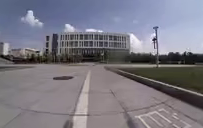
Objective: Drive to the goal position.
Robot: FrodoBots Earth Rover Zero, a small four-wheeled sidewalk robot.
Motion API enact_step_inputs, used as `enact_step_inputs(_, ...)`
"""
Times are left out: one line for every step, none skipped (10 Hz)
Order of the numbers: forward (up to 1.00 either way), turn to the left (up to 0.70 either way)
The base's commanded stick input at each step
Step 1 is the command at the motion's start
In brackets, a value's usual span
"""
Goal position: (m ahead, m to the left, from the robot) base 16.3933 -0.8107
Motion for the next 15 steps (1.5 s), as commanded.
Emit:
enact_step_inputs(0.7,0.0)
enact_step_inputs(0.7,0.0)
enact_step_inputs(0.7,0.0)
enact_step_inputs(0.7,0.0)
enact_step_inputs(0.7,0.0)
enact_step_inputs(0.7,0.0)
enact_step_inputs(0.7,0.0)
enact_step_inputs(0.7,0.19)
enact_step_inputs(0.7,0.34)
enact_step_inputs(0.7,0.27)
enact_step_inputs(0.7,0.09)
enact_step_inputs(0.7,0.03)
enact_step_inputs(0.7,0.02)
enact_step_inputs(0.7,0.02)
enact_step_inputs(0.7,0.02)
